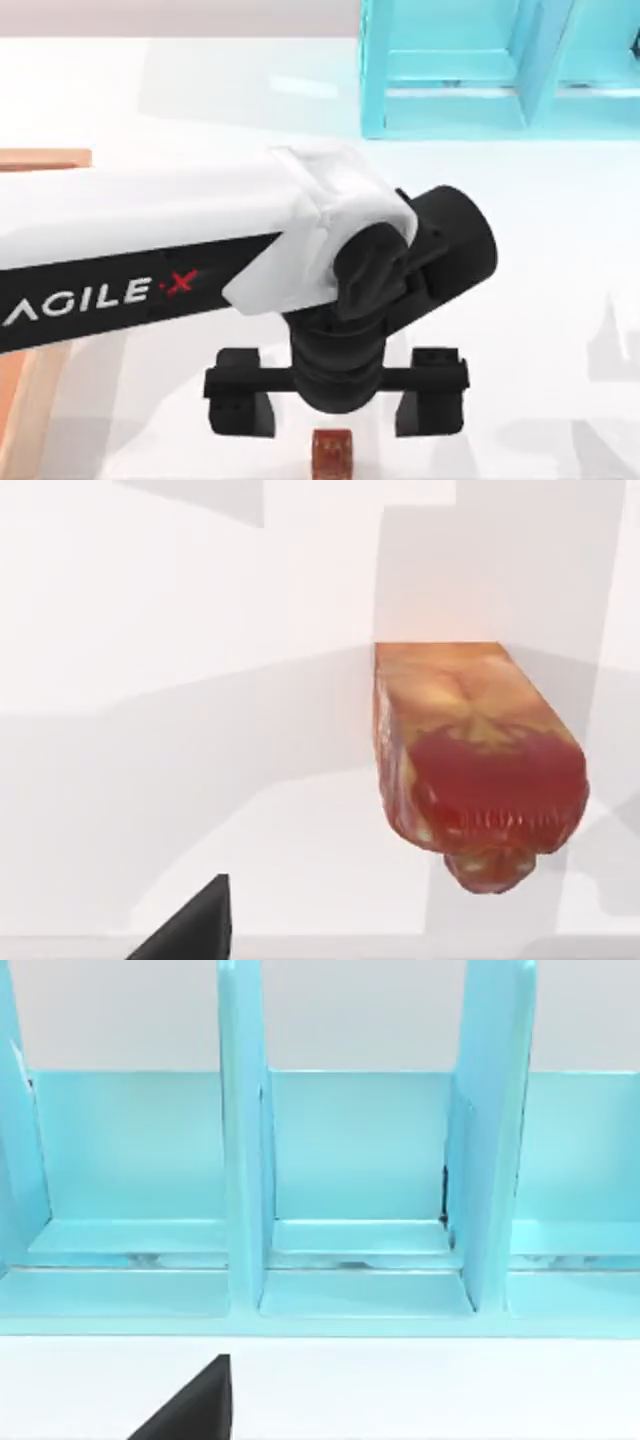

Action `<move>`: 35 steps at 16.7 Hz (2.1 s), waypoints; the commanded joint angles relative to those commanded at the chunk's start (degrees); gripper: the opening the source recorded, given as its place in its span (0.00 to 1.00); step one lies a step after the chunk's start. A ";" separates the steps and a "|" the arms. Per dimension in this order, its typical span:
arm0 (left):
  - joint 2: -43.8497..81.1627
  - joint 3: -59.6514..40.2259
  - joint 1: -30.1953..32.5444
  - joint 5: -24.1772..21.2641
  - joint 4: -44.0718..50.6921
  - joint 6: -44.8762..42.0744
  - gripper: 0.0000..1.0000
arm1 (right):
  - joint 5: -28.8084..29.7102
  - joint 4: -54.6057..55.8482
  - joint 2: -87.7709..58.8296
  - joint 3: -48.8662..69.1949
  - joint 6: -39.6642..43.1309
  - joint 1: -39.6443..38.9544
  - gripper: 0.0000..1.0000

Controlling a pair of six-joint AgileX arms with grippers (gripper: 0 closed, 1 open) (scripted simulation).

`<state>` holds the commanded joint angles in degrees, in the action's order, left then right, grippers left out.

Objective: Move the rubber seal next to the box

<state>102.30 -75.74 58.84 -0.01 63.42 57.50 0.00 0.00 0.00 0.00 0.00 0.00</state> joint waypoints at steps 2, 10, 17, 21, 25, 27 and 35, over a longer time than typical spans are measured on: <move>1.47 2.79 -0.01 -0.01 -4.28 -0.03 1.00 | 0.00 0.00 0.00 0.00 0.00 0.00 1.00; 6.36 11.88 0.02 -0.03 -18.22 -0.07 1.00 | 0.00 0.00 0.00 0.00 0.00 0.00 1.00; 6.36 11.88 0.02 -0.03 -18.22 -0.07 0.70 | 0.00 0.00 0.00 0.00 0.00 0.00 1.00; 6.36 11.88 0.02 -0.03 -18.22 -0.07 0.40 | 0.00 0.00 0.00 0.00 0.00 0.00 1.00; 6.36 11.88 0.02 -0.03 -18.22 -0.07 0.10 | 0.00 0.00 0.00 0.00 0.00 0.00 1.00; 6.36 11.88 0.02 -0.03 -18.22 -0.07 0.00 | 0.00 0.00 0.00 0.00 0.00 0.00 1.00; 6.28 11.82 0.02 -0.04 -18.20 -0.12 0.00 | 0.00 0.00 0.00 0.00 0.00 0.00 1.00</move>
<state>108.58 -63.92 58.87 -0.05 45.22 57.37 0.00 0.00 0.00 0.00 0.00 0.00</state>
